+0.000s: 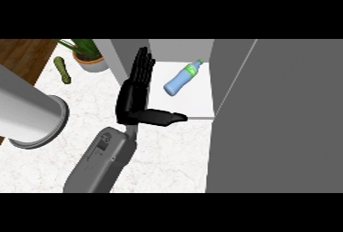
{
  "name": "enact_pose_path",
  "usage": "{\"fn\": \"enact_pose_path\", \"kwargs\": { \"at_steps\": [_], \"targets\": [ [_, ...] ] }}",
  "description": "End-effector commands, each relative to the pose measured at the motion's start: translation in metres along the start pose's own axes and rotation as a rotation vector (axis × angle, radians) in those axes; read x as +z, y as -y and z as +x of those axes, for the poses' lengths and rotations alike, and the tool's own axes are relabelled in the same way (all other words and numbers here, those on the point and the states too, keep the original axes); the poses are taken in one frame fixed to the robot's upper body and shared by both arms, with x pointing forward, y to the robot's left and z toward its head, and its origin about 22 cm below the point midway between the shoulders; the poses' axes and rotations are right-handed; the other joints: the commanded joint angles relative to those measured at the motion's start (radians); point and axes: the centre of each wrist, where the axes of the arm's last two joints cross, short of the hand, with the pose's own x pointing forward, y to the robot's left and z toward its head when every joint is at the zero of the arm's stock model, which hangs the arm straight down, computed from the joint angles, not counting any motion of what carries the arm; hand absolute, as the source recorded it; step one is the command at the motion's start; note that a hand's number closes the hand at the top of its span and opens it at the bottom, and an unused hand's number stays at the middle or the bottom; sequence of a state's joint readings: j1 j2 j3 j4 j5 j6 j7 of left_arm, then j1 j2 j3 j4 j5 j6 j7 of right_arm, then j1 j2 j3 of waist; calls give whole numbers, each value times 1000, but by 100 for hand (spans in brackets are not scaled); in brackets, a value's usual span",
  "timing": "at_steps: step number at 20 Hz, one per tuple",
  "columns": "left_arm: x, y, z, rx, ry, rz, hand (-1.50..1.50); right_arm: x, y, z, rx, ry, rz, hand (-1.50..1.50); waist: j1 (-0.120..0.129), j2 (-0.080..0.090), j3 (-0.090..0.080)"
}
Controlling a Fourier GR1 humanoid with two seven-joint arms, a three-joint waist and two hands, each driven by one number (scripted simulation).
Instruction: Pick up the bottled water, place it into the cabinet and close the cabinet
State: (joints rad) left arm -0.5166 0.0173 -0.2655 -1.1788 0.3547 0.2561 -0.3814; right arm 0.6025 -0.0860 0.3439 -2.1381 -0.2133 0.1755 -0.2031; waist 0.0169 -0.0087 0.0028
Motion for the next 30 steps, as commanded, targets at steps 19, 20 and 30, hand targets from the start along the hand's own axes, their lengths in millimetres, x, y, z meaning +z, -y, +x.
{"fn": "enact_pose_path", "kwargs": {
  "at_steps": [19,20,30],
  "targets": [
    [173,-27,116,94,39,54,-150,8,-24,20,165,-147,375,150,0,1,-4],
    [169,-30,119,94,65,63,-150,5,-26,26,166,-142,418,150,-3,4,-3],
    [213,-71,157,75,85,103,-150,0,-64,33,189,-106,566,150,6,3,-5]
  ]
}}
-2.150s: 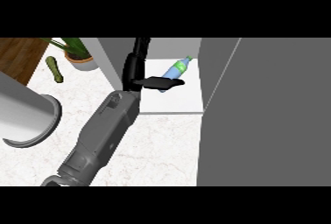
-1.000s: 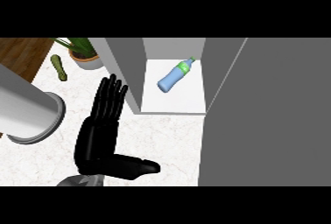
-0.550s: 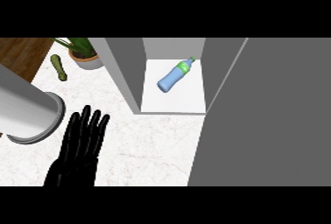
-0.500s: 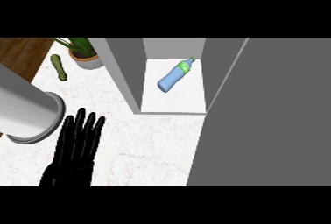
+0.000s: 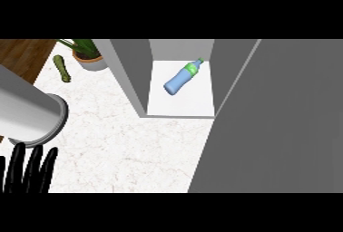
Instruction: Pick up the bottled water, place it into the cabinet and close the cabinet
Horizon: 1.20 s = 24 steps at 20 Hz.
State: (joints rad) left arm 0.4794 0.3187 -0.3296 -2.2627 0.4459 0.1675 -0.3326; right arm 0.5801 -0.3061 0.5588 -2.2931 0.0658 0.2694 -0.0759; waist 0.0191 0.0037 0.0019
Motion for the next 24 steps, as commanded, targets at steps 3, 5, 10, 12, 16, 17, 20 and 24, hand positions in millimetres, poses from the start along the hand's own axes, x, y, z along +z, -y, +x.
{"fn": "enact_pose_path", "kwargs": {
  "at_steps": [3,5,10,12,16,17,20,24],
  "targets": [
    [20,-18,17,11,31,22,-150,-20,-32,28,-37,81,135,150,11,-10,-5],
    [19,-25,34,9,10,17,-150,-36,-44,25,-27,80,136,150,21,-9,-5],
    [29,-45,41,8,13,24,-150,-53,-49,32,-68,63,159,150,25,-7,-5],
    [30,-54,41,12,6,7,-150,-69,-53,34,-109,63,130,150,27,-5,-6],
    [40,-70,50,4,9,-3,-150,-89,-57,25,-151,43,126,150,27,-5,-4],
    [42,-75,55,16,3,2,-150,-93,-55,31,-150,46,108,150,31,-4,-4],
    [51,-83,62,14,12,8,-150,-114,-50,32,-157,49,83,150,35,-3,-4],
    [56,-101,67,-4,24,35,-150,-140,-37,49,-159,27,96,150,12,-3,-3]
  ]
}}
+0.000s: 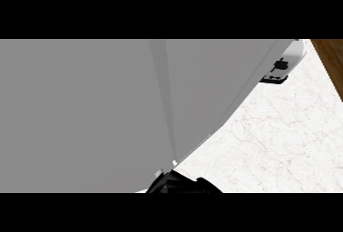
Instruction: Pick up the bottled water, place it into the cabinet and close the cabinet
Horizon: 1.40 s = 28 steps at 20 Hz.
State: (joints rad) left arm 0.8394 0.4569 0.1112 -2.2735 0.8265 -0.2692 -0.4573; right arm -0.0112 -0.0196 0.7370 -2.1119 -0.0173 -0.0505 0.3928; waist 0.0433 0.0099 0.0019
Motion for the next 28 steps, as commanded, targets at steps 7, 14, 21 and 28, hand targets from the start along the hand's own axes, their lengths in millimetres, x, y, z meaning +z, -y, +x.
{"fn": "enact_pose_path", "kwargs": {
  "at_steps": [7,14,21,28],
  "targets": [
    [10,-23,23,23,18,28,-150,-83,39,25,-106,37,11,150,-15,-7,-2],
    [25,-24,45,3,4,6,-150,-112,100,18,-175,57,-23,150,-15,-8,-1],
    [32,-27,47,12,38,26,-150,-145,143,28,-142,14,2,150,-17,-8,-2],
    [36,-38,53,0,25,21,-150,-164,161,29,-125,9,49,150,-10,-7,-2]
  ]
}}
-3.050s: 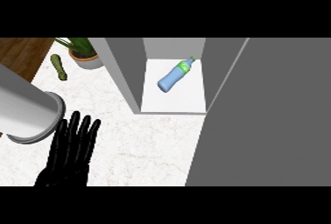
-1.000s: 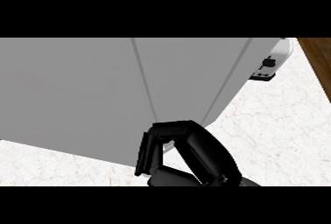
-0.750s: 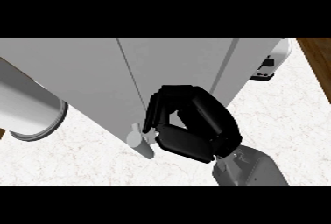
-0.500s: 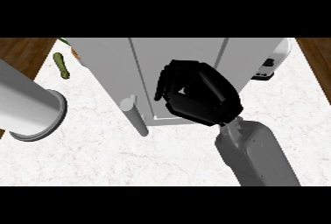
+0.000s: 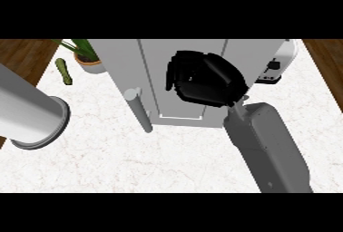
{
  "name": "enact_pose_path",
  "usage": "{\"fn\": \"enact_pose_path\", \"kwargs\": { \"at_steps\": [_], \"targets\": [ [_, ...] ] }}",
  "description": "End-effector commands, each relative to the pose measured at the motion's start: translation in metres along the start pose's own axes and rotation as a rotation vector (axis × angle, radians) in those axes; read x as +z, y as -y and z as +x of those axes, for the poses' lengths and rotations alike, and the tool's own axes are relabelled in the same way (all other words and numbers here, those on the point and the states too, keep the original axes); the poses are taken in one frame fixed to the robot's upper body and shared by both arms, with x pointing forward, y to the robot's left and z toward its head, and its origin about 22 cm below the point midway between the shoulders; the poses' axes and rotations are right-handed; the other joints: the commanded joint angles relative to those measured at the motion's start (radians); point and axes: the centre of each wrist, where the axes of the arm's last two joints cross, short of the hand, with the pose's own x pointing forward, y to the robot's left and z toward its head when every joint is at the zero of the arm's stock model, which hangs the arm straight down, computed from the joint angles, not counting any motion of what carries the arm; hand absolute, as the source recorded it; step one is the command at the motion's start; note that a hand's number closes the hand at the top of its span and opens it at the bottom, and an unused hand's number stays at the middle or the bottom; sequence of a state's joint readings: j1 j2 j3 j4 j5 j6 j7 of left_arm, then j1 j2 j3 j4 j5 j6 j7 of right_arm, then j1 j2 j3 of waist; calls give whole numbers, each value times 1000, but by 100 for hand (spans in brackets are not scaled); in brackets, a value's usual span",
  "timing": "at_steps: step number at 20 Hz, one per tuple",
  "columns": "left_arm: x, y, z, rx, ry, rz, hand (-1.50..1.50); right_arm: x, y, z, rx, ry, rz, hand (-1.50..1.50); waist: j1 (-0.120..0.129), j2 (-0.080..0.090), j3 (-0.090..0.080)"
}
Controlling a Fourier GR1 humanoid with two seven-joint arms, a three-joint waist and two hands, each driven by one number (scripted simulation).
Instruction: Pick up the bottled water, place it into the cabinet and close the cabinet
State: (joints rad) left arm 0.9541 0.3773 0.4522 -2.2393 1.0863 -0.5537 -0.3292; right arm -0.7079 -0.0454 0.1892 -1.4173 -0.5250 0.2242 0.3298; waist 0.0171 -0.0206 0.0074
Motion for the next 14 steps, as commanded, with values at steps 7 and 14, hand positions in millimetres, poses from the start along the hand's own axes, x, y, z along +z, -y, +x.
{"fn": "enact_pose_path", "kwargs": {
  "at_steps": [7,14],
  "targets": [
    [-4,-3,3,21,-13,-22,-150,-45,9,15,-19,-25,-43,150,23,28,-8],
    [0,-4,1,48,-38,-43,-150,-53,3,23,-39,-25,33,150,42,29,-8]
  ]
}}
